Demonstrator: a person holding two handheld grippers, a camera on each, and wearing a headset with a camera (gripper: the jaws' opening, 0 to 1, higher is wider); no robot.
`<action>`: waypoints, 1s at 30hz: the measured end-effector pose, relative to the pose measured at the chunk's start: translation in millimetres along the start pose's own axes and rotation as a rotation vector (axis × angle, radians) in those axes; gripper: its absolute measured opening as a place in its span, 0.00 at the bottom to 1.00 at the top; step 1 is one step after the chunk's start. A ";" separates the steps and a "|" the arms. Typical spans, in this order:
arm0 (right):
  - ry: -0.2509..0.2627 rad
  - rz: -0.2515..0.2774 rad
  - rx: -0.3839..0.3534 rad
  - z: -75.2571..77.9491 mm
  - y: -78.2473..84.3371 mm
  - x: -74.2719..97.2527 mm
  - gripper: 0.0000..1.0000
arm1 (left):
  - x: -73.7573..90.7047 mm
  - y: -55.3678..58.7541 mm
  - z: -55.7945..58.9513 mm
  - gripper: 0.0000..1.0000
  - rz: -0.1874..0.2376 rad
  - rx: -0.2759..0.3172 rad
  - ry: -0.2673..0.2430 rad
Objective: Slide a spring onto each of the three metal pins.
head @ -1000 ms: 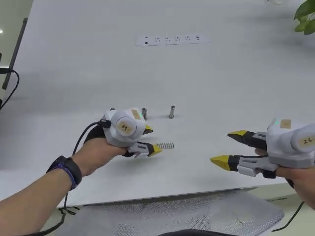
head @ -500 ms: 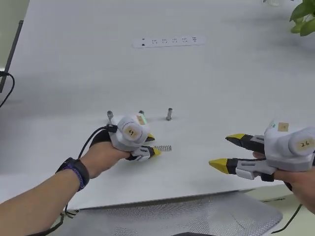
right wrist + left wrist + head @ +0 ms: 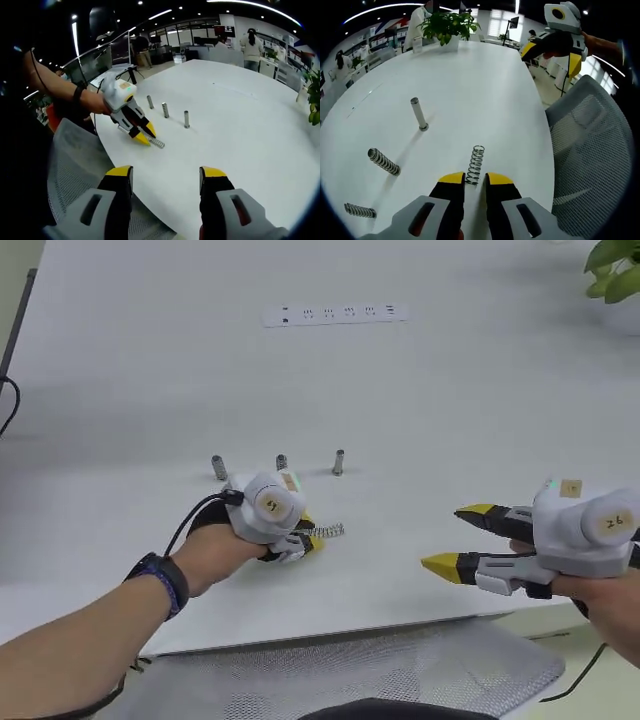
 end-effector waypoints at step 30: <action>-0.041 -0.011 0.010 -7.3 -2.6 -13.5 0.53 | 31.6 9.8 -6.0 0.03 0.007 0.046 -0.052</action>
Point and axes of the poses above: the centre of the closed fingertips' face, and the gripper's own axes: x roughly backward along the fingers, z roughly to its right, y roughly out of its underside, the point moved 6 cm from there along x, roughly backward along the fingers, and after that the axes turned 13 degrees about -x, right-handed, at the moved point
